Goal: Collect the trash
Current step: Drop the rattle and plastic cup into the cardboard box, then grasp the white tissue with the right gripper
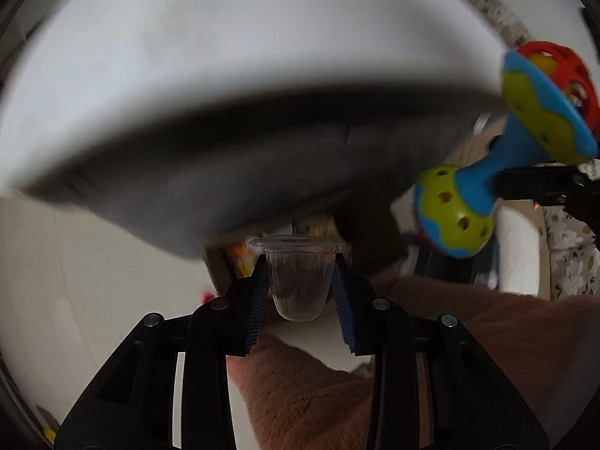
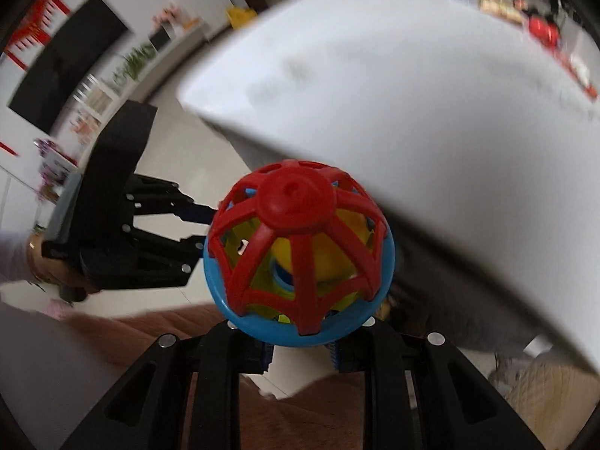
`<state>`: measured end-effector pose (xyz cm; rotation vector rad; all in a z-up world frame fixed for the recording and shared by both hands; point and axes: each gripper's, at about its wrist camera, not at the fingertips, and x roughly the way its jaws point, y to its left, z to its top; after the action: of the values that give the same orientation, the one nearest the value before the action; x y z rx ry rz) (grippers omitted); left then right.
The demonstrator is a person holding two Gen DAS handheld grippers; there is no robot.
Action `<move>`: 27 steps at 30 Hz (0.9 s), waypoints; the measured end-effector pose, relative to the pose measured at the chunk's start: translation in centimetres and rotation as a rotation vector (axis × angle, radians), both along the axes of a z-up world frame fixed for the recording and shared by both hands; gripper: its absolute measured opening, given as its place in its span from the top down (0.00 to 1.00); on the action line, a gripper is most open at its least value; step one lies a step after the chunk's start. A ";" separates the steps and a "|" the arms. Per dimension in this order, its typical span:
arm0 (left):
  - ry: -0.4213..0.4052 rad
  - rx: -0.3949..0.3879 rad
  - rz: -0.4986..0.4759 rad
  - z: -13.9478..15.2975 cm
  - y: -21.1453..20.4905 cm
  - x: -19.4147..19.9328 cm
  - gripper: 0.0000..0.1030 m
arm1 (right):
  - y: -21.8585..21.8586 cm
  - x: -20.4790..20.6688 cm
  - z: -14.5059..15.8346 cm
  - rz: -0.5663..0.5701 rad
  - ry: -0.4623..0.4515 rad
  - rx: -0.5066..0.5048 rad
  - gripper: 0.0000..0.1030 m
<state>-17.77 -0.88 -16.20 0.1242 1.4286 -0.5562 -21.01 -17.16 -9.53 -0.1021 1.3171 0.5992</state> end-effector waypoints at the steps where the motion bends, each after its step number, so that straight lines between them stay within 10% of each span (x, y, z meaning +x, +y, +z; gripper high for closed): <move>1: 0.041 0.016 0.004 -2.7 -0.3 -0.3 0.68 | -0.2 -0.3 -1.8 -0.005 0.016 -0.022 0.79; 5: 0.134 0.114 0.040 -12.2 -1.5 -0.4 0.42 | -1.0 -1.7 -10.1 -0.031 0.037 -0.127 0.77; 7: 0.203 0.154 0.073 -15.9 -1.8 -0.3 0.33 | -1.5 -1.6 -13.9 -0.071 0.063 -0.188 0.38; 13: 0.372 0.255 0.149 -23.2 -1.4 -0.6 0.27 | -3.7 -1.0 -19.9 -0.197 0.177 -0.266 0.35; 20: 0.333 0.194 0.103 -19.0 -0.8 -1.5 0.24 | -3.9 -0.6 -17.4 -0.190 0.144 -0.240 0.35; 27: 0.218 0.063 0.072 -7.5 0.8 -1.5 0.22 | -4.0 -0.4 -5.6 -0.119 0.025 -0.134 0.30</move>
<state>-19.31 -0.07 -23.75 0.0631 1.6568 -0.4760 -21.41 -21.13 -15.09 -0.1258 1.3768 0.4121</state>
